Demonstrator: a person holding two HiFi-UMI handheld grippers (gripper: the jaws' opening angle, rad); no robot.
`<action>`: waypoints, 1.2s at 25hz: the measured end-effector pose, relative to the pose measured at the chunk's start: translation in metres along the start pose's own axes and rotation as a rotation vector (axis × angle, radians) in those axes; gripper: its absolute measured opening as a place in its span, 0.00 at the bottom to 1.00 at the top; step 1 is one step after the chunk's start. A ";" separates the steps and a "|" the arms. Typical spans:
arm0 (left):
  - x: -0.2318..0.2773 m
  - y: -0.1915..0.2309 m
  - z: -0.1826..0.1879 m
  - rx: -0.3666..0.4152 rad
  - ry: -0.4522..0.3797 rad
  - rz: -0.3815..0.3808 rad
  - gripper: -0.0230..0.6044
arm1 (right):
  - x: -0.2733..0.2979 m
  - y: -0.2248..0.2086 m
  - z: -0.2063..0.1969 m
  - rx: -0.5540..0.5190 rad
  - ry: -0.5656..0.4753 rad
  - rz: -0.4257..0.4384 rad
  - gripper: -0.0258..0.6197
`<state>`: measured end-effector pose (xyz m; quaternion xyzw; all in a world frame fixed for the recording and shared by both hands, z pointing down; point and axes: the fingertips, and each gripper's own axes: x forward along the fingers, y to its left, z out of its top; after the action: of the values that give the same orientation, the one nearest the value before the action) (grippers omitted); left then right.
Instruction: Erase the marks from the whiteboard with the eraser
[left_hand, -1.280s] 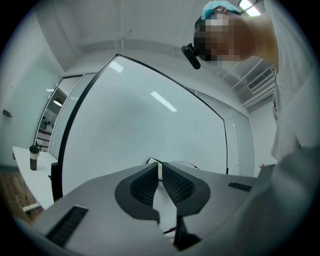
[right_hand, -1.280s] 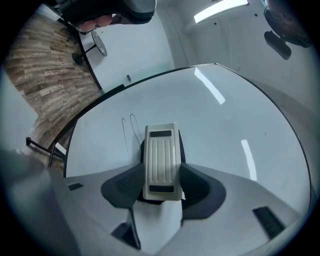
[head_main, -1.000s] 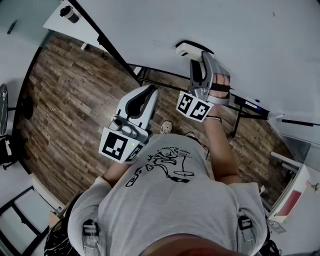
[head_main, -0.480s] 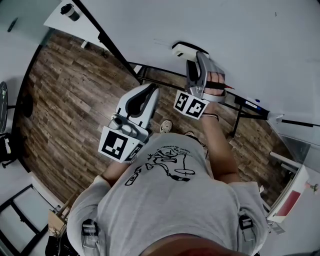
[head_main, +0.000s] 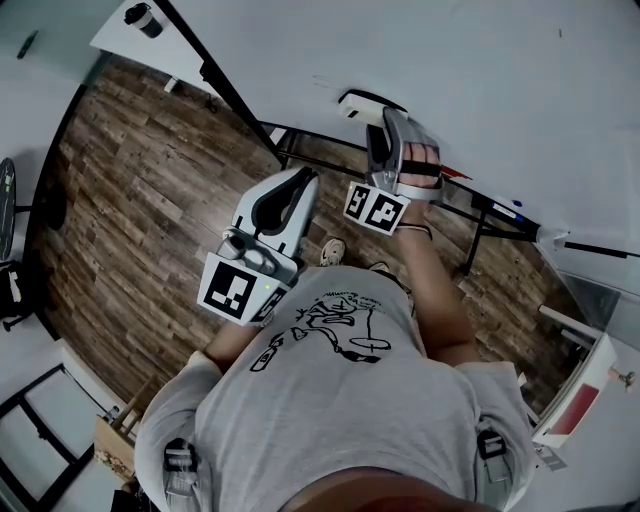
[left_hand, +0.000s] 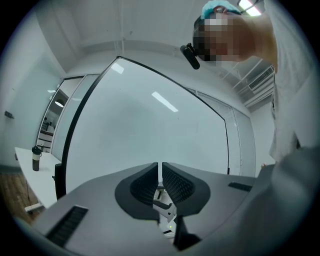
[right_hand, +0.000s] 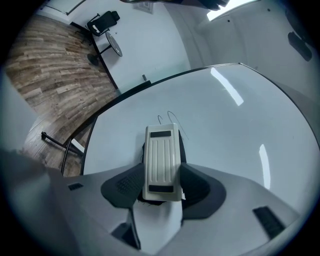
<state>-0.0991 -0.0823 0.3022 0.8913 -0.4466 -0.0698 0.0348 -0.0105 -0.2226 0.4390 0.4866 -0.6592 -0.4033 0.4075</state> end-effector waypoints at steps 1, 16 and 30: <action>-0.001 0.001 0.000 0.000 0.000 0.003 0.10 | 0.001 0.004 0.000 0.001 0.002 0.007 0.40; -0.009 0.009 -0.001 -0.008 -0.006 0.017 0.10 | -0.011 0.000 0.010 0.041 -0.006 0.079 0.40; -0.008 0.021 0.001 -0.014 -0.013 0.031 0.10 | -0.033 -0.132 0.054 0.136 -0.115 -0.144 0.40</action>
<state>-0.1200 -0.0885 0.3048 0.8836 -0.4600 -0.0780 0.0391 -0.0130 -0.2095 0.2929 0.5353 -0.6707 -0.4131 0.3049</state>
